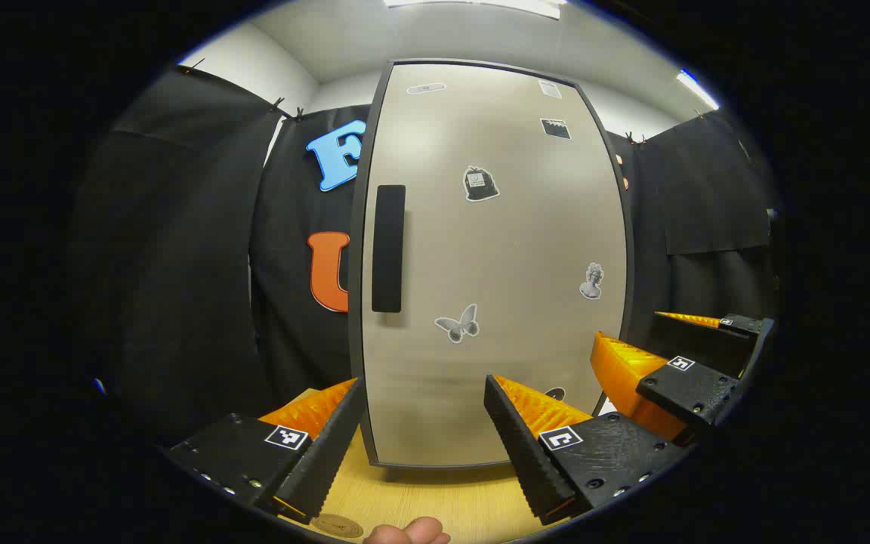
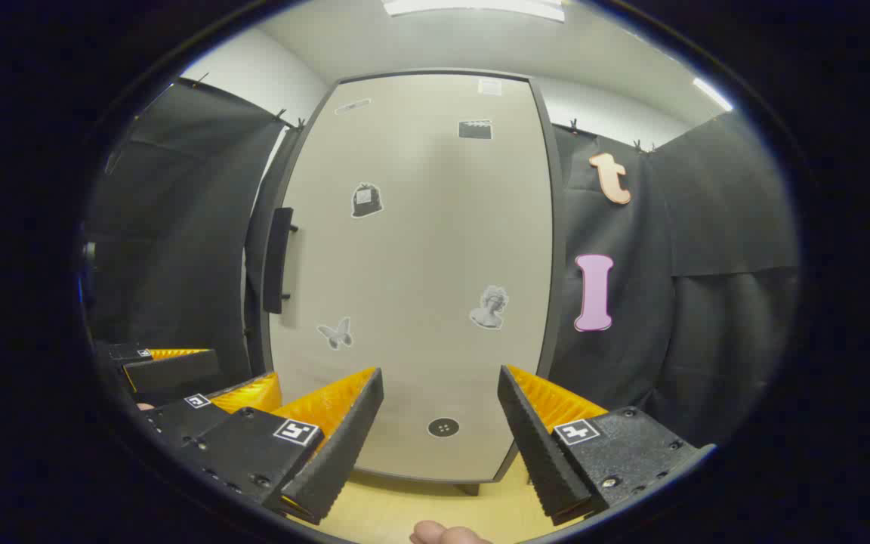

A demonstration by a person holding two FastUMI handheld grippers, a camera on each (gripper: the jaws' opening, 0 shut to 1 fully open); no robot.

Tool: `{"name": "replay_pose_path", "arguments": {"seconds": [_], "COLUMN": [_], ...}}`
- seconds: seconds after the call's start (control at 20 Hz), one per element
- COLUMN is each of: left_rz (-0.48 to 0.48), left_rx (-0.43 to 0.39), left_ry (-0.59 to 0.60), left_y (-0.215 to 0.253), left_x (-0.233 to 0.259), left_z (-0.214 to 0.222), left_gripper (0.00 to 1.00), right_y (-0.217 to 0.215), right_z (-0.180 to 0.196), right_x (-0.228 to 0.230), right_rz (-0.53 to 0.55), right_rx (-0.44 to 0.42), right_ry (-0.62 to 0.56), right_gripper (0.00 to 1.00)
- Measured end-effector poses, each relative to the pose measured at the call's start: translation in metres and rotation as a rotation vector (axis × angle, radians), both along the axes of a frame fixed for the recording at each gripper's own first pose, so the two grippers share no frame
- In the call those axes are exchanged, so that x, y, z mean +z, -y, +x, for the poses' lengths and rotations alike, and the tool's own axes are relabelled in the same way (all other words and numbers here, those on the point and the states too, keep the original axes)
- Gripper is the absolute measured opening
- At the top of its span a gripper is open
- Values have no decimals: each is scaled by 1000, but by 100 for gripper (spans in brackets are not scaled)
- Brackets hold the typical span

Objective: Open the cabinet door with the right hand, grasp the bottle in the cabinet with the left hand and place it on the coaster, then close the cabinet door with the right hand.

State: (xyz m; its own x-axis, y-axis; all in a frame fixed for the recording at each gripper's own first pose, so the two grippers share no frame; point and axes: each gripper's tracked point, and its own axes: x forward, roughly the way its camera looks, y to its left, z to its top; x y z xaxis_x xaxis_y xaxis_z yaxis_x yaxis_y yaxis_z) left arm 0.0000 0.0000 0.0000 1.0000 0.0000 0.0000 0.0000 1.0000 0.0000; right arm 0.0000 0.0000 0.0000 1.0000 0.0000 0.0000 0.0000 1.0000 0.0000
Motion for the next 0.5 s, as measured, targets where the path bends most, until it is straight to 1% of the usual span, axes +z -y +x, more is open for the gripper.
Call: {"name": "replay_pose_path", "arguments": {"seconds": [0.15,0.3,0.5], "left_rz": [-10,-12,-11], "left_rx": [11,11,2], "left_ry": [26,15,12], "left_y": [-4,-3,1], "left_x": [7,3,2], "left_z": [-2,-2,-2], "left_gripper": [95,95,95], "right_y": [-2,-7,-3], "right_z": [-2,-4,-6], "right_x": [1,0,-3], "right_rz": [0,-13,-16], "right_rx": [6,20,10], "right_ry": [3,4,-5], "right_gripper": [98,98,98]}}
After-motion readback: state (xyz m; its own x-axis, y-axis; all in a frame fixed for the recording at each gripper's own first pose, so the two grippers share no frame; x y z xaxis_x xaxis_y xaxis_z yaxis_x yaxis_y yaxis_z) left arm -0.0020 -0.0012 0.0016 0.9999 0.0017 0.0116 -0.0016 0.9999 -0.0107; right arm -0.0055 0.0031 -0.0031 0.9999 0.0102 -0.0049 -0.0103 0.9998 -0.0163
